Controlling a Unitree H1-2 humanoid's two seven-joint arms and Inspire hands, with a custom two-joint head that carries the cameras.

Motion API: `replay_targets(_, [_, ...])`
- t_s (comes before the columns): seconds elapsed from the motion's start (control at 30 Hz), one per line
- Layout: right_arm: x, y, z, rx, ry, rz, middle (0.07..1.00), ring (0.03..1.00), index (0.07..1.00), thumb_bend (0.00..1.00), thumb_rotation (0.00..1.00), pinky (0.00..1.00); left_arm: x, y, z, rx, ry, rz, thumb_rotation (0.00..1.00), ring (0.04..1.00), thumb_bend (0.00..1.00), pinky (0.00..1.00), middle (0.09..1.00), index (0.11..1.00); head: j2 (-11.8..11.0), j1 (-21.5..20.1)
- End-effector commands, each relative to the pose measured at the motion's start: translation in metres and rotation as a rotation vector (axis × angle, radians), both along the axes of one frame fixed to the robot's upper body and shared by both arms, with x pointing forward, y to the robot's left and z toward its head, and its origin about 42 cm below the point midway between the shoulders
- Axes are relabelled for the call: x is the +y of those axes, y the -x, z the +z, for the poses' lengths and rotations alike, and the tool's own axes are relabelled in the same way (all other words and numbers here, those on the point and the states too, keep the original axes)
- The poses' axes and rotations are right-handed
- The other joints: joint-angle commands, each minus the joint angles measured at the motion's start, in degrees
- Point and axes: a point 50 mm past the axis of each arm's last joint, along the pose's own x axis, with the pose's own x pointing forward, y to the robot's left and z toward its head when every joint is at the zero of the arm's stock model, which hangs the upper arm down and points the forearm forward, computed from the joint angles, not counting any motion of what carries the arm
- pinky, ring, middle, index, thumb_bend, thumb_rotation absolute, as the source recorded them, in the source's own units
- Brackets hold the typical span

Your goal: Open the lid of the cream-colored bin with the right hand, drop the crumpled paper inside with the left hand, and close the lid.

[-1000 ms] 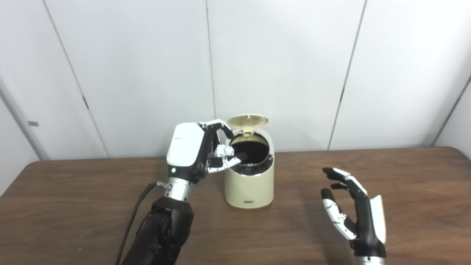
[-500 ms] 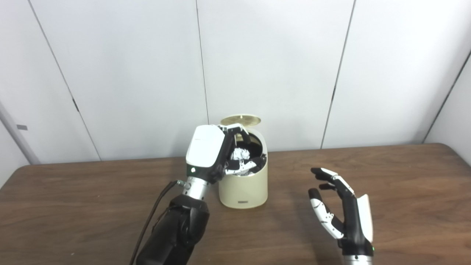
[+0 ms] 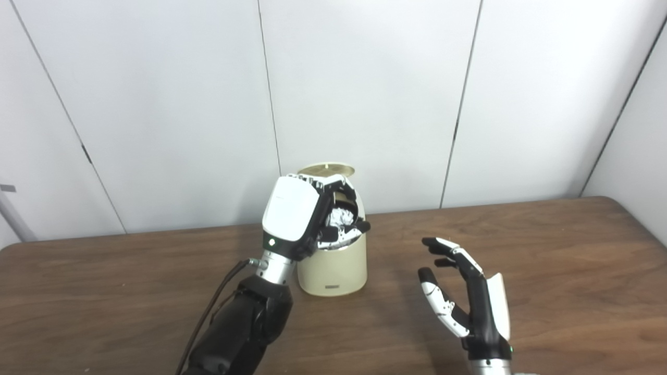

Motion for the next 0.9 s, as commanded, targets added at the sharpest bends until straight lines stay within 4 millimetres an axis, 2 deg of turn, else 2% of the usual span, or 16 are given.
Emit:
replay_targets(0.0, [0.009,0.019,-0.026,0.080,-0.030,-0.002,0.737,0.720,0.712,0.16,0.61,0.62,-0.004,-0.010,0.032,-0.095,0.015,-0.011,0.04,0.116,0.51,0.08,0.178,0.469,0.10,0.10])
replay_targets(0.1, [0.008,0.020,-0.026,0.079,-0.037,0.000,0.736,0.721,0.710,0.16,0.60,0.62,-0.003,-0.013,0.030,-0.099,0.000,0.007,0.04,0.129,0.52,0.09,0.194,0.469,0.01,0.17])
replay_targets(0.27, [0.007,0.021,-0.026,0.078,-0.032,-0.001,0.737,0.719,0.711,0.18,0.66,0.62,-0.001,-0.014,0.027,-0.101,-0.020,0.019,0.05,0.181,0.52,0.14,0.246,0.470,-0.21,0.55])
replay_targets(0.57, [0.004,0.024,-0.025,0.083,-0.044,-0.002,0.736,0.725,0.708,0.18,0.69,0.62,0.002,-0.017,0.028,-0.100,-0.027,0.003,0.05,0.218,0.52,0.19,0.273,0.470,-0.03,1.50])
replay_targets(0.63, [0.004,0.025,-0.025,0.082,-0.045,-0.001,0.736,0.726,0.708,0.18,0.69,0.62,0.003,-0.018,0.028,-0.105,-0.033,0.002,0.06,0.242,0.52,0.21,0.302,0.473,-0.03,1.50])
replay_targets(0.8, [0.004,0.025,-0.025,0.085,-0.051,-0.001,0.738,0.727,0.710,0.18,0.68,0.62,0.006,-0.019,0.027,-0.089,-0.033,-0.006,0.07,0.401,0.52,0.34,0.455,0.485,-0.26,1.94])
replay_targets(0.87, [0.004,0.025,-0.025,0.087,-0.051,-0.001,0.739,0.729,0.710,0.18,0.68,0.62,0.006,-0.020,0.026,-0.073,-0.033,-0.006,0.07,0.430,0.52,0.36,0.486,0.487,-0.30,1.98])
